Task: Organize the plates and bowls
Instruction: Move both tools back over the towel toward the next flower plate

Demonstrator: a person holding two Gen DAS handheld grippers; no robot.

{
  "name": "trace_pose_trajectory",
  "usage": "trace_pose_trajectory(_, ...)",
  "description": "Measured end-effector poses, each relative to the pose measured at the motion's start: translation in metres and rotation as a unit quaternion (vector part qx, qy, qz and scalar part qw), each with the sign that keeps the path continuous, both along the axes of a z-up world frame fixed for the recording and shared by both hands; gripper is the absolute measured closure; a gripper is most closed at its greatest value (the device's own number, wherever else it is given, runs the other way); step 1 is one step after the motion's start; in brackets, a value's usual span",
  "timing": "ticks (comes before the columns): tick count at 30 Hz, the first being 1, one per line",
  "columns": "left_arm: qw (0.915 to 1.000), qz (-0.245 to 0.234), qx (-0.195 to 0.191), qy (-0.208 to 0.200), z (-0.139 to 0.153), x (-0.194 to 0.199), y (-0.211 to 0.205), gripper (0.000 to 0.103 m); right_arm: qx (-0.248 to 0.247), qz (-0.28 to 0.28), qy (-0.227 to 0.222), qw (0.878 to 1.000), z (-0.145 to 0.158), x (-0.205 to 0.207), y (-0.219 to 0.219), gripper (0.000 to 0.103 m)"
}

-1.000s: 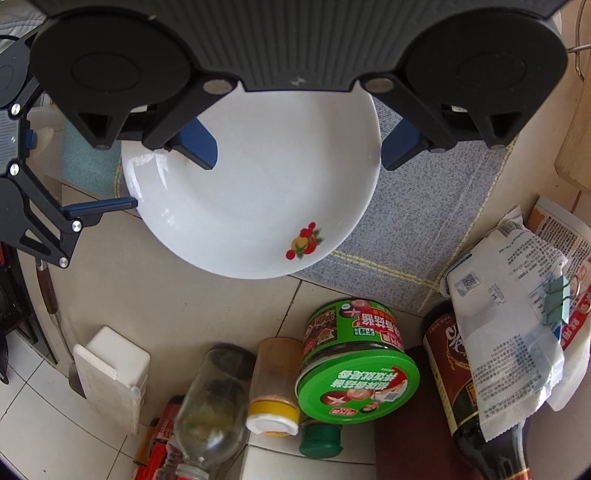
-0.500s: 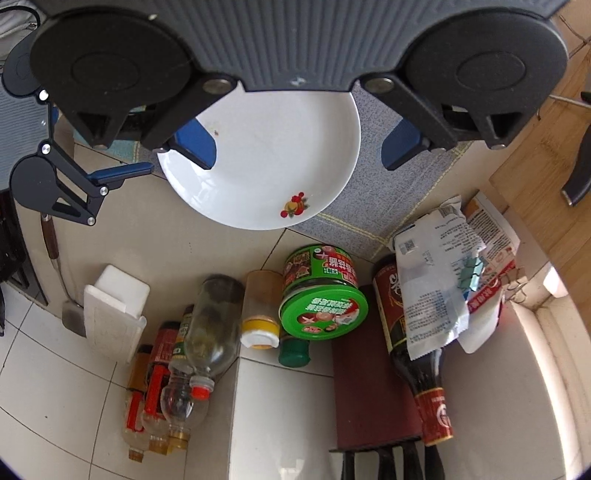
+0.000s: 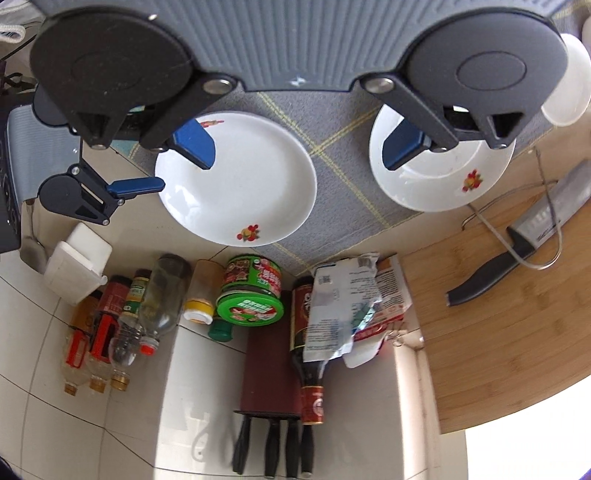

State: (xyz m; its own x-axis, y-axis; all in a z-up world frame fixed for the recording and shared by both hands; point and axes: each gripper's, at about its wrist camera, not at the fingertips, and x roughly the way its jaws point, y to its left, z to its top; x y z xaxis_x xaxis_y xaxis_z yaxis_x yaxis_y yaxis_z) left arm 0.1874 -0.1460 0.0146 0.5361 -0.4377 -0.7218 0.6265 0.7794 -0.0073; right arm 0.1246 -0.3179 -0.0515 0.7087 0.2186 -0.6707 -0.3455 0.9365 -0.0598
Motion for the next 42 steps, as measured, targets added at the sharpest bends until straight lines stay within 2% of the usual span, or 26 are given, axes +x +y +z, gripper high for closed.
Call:
trace_pose_trajectory(3, 0.9986, 0.046, 0.019, -0.015, -0.003, -0.012, 0.012, 0.006, 0.004, 0.016, -0.003, 1.000, 0.000, 0.003, 0.004, 0.000)
trace_pose_trajectory(8, 0.9939, 0.110, 0.008, -0.002, -0.011, -0.024, 0.040, 0.006, 0.013, 0.035, 0.002, 0.999, -0.002, 0.010, 0.014, 0.000)
trace_pose_trajectory(14, 0.9881, 0.153, 0.011, 0.007, -0.029, -0.025, 0.069, 0.006, 0.004, 0.046, 0.011, 0.999, -0.006, 0.018, 0.034, 0.000)
trace_pose_trajectory(22, 0.9889, 0.147, 0.014, 0.016, -0.054, -0.003, 0.092, 0.006, -0.009, 0.021, 0.016, 1.000, -0.003, 0.030, 0.061, 0.000)
trace_pose_trajectory(30, 0.9924, 0.115, 0.013, 0.042, -0.074, 0.019, 0.103, 0.006, -0.026, -0.008, 0.022, 0.999, -0.007, 0.042, 0.084, 0.000)
trace_pose_trajectory(33, 0.9924, 0.112, 0.009, 0.050, -0.075, 0.024, 0.110, 0.006, -0.032, -0.015, 0.030, 0.999, -0.010, 0.045, 0.094, 0.000)
trace_pose_trajectory(36, 0.9930, 0.112, 0.007, 0.035, -0.069, 0.028, 0.118, 0.006, -0.040, -0.014, 0.039, 0.998, -0.013, 0.048, 0.106, 0.000)
trace_pose_trajectory(42, 0.9936, 0.111, -0.003, 0.024, -0.058, 0.035, 0.129, 0.006, -0.048, 0.031, 0.056, 0.997, -0.022, 0.056, 0.133, 0.000)
